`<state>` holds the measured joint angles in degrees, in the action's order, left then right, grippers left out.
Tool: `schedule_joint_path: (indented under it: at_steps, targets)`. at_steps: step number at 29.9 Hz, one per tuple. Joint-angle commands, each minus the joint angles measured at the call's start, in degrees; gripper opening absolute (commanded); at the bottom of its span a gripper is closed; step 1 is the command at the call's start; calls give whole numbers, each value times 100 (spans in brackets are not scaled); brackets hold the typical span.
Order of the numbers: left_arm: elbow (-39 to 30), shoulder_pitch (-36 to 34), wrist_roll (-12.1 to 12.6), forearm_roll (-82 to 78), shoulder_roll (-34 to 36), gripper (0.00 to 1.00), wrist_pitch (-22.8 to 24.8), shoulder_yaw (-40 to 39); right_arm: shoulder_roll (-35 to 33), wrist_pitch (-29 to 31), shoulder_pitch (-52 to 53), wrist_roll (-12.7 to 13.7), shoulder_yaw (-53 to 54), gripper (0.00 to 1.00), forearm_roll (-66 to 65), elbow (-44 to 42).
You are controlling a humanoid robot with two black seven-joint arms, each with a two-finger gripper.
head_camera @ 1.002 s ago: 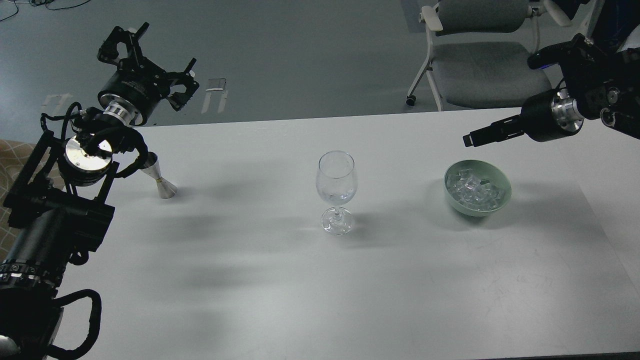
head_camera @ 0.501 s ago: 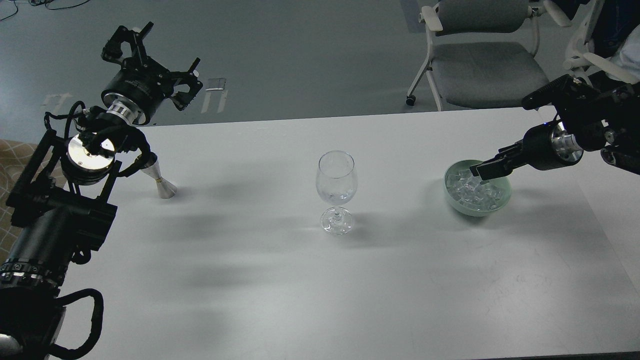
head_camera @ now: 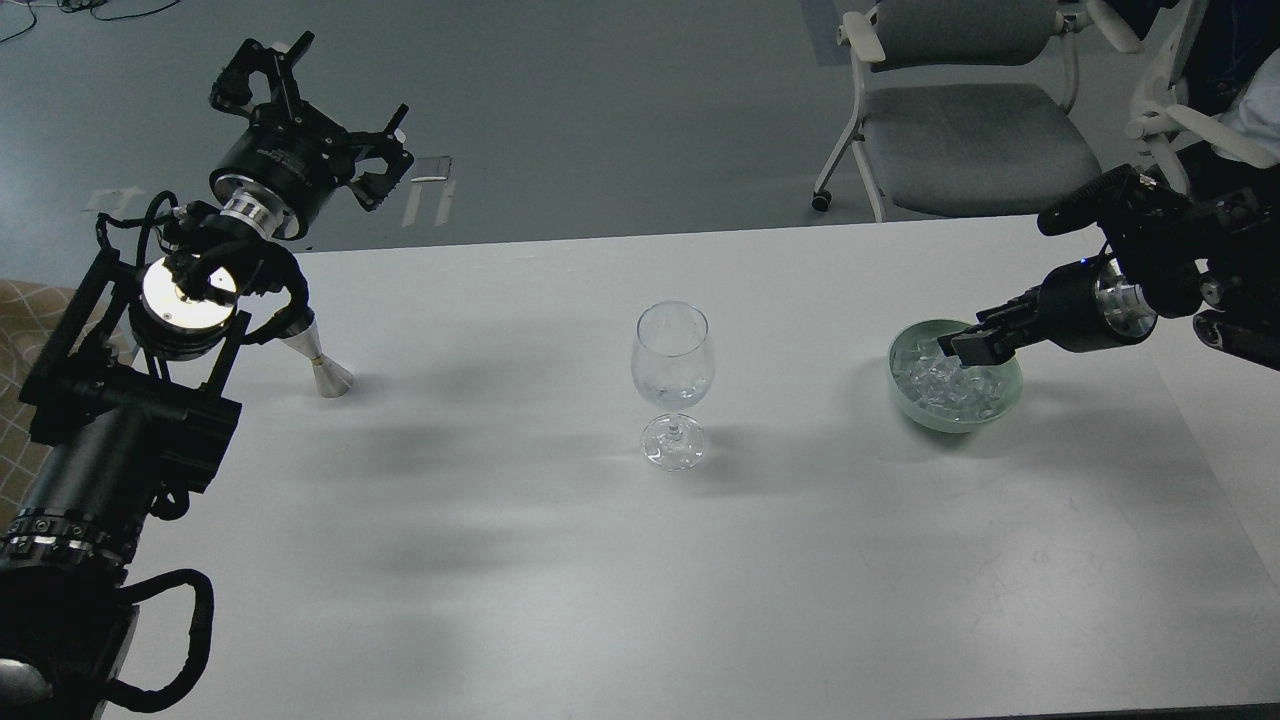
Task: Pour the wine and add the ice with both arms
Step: 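Reach the right gripper into the green bowl and pinch ice, then lift the ice out of the bowl with the right gripper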
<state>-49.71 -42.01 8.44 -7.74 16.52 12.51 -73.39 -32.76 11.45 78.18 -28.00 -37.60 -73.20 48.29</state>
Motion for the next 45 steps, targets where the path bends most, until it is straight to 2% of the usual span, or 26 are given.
schedule_joint_path:
  at_steps: [1, 10, 29, 34, 45]
  targets:
    - [5, 0, -1, 0, -70, 97, -3, 0, 7, -2, -128, 0, -1, 60, -19, -21]
    - [14, 53, -1, 0, -97, 97, -3, 0, 569, -11, -339, 0, -1, 59, -133, -566]
    - [14, 53, -1, 0, -70, 97, -3, 0, 587, -2, -304, 0, -19, 56, -133, -504]
    - [14, 62, -1, 0, -79, 97, -3, 0, 587, 6, -321, 0, -28, 43, -133, -496]
    - [58, 27, -1, 0, -62, 97, -3, 0, 587, 6, -304, 0, -28, 30, -133, -522]
